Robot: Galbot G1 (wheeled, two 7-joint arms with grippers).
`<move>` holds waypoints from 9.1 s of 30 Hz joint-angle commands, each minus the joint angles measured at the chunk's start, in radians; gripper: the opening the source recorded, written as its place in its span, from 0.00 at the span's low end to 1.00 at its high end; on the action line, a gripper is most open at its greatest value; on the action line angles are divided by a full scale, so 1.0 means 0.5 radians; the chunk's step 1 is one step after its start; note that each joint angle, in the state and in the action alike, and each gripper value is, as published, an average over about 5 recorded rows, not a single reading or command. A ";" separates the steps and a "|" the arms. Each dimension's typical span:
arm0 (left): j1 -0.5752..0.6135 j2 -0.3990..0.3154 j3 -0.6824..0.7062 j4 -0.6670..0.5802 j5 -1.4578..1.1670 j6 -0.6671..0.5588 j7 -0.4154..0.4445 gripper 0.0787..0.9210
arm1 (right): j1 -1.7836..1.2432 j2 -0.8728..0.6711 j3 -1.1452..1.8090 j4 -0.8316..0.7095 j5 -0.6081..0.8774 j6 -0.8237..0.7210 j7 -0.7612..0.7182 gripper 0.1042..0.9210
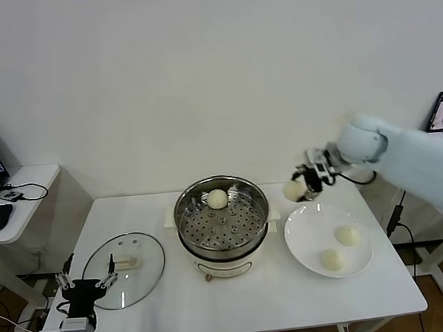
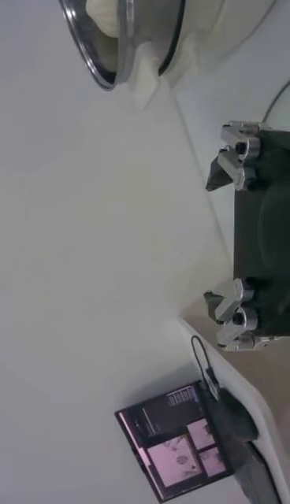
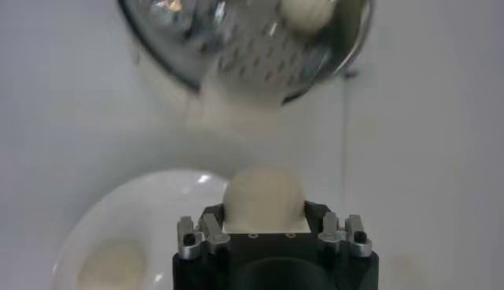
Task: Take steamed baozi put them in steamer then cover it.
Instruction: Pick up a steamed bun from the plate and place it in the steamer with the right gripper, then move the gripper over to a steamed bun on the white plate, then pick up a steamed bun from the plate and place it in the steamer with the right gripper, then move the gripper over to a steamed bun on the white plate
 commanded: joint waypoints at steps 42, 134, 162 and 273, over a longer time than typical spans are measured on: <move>-0.006 -0.038 -0.050 0.036 -0.037 -0.015 -0.013 0.88 | -0.257 1.104 -0.131 -0.584 0.372 -0.455 0.329 0.85; 0.008 -0.030 0.021 0.098 0.093 -0.028 -0.005 0.88 | -1.000 -0.601 0.622 -0.072 -0.795 0.239 -0.238 0.65; 0.036 -0.032 -0.026 0.048 0.082 -0.028 0.003 0.88 | 0.051 0.271 0.091 0.068 -0.095 0.267 -0.026 0.66; 0.003 -0.062 0.002 0.079 0.112 -0.037 0.013 0.88 | -1.487 -0.283 1.201 -0.797 -1.374 0.710 -0.344 0.88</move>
